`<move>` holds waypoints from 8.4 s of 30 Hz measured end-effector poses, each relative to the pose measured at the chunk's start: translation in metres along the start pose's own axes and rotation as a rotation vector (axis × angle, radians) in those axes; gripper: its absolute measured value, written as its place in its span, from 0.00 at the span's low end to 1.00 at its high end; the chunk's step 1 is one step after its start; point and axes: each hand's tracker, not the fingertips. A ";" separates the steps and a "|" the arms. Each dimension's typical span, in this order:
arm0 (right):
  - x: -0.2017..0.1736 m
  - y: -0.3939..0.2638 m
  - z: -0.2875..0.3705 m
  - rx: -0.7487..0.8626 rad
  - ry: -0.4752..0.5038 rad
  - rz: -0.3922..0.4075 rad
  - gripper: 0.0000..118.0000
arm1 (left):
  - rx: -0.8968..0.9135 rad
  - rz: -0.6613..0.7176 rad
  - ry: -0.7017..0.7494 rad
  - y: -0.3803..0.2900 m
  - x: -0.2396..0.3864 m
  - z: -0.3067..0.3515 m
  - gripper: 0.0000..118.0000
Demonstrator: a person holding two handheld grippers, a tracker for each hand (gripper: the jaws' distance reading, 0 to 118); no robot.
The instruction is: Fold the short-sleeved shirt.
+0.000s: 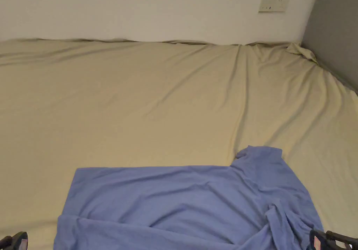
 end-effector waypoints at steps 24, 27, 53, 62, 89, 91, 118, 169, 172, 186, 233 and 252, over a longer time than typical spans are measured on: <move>-0.032 0.033 -0.027 0.099 0.043 0.074 0.02 | -0.066 0.015 -0.074 0.088 0.009 -0.175 0.44; -0.031 0.038 -0.049 0.068 0.037 0.070 0.02 | -0.199 0.019 -0.063 0.088 0.004 -0.258 0.67; 0.014 0.069 -0.143 -0.084 0.070 -0.040 0.96 | -0.323 0.012 -0.115 0.072 0.014 -0.306 0.05; 0.085 0.121 -0.317 -0.353 -0.069 -0.090 0.96 | -0.321 0.016 -0.126 0.076 0.026 -0.292 0.05; 0.045 0.084 -0.152 -0.051 -0.044 0.149 0.02 | -0.259 0.034 -0.081 0.051 -0.005 -0.180 0.05; 0.046 0.057 -0.124 -0.039 -0.031 0.145 0.02 | -0.272 0.005 -0.045 0.034 -0.006 -0.156 0.05; 0.067 -0.054 -0.075 -0.246 -0.054 -0.021 0.87 | -0.394 -0.001 0.031 -0.057 0.001 -0.110 0.56; -0.093 0.010 -0.071 -0.021 0.216 0.002 0.02 | -0.403 0.615 -0.676 -0.134 -0.052 -0.239 0.04; -0.097 0.013 -0.069 -0.023 0.227 0.022 0.02 | -0.386 0.643 -0.731 -0.132 -0.054 -0.228 0.04; -0.031 0.004 -0.035 0.024 0.190 -0.022 0.02 | -0.343 0.147 -0.457 -0.008 0.059 -0.141 0.04; 0.072 -0.040 -0.002 0.022 0.043 -0.191 0.02 | -0.413 -0.337 -0.605 -0.023 0.371 -0.155 0.00; 0.044 -0.027 0.012 0.057 0.119 -0.137 0.02 | -0.526 0.221 -0.611 -0.017 0.112 -0.165 0.88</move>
